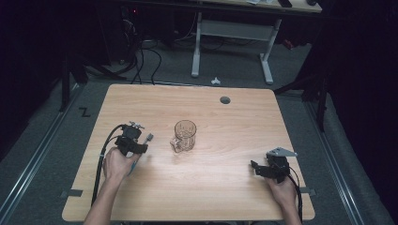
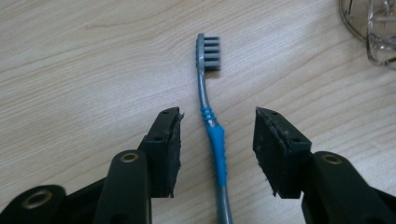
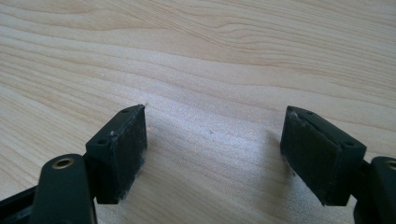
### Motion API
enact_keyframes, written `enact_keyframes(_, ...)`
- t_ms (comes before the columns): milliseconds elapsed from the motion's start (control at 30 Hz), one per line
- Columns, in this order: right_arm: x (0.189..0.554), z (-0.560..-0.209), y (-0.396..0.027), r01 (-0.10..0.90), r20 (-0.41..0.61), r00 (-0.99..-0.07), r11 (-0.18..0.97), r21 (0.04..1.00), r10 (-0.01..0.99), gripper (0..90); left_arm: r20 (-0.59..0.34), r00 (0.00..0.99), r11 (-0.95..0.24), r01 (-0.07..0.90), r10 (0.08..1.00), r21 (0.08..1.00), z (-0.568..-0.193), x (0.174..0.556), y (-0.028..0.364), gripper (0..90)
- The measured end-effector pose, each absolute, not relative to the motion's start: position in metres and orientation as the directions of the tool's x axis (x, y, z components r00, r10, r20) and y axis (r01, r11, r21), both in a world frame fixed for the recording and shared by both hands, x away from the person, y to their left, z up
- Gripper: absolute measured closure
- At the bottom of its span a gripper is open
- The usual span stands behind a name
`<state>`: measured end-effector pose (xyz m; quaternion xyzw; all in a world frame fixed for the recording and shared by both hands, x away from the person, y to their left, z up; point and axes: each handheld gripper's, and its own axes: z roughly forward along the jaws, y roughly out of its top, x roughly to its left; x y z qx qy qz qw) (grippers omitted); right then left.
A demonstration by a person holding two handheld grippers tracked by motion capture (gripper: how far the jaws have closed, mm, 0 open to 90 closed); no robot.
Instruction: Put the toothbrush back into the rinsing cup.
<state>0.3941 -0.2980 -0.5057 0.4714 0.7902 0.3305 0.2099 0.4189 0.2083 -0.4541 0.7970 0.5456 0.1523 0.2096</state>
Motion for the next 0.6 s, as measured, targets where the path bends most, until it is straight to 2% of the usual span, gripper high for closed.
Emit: enact_keyframes(600,0.394,-0.506,-0.298,0.606,-0.020,-0.467,0.337,0.720,0.884,22.9,0.028,0.359,-0.339,0.851,0.933,0.400,-0.469,0.436,0.202,62.3)
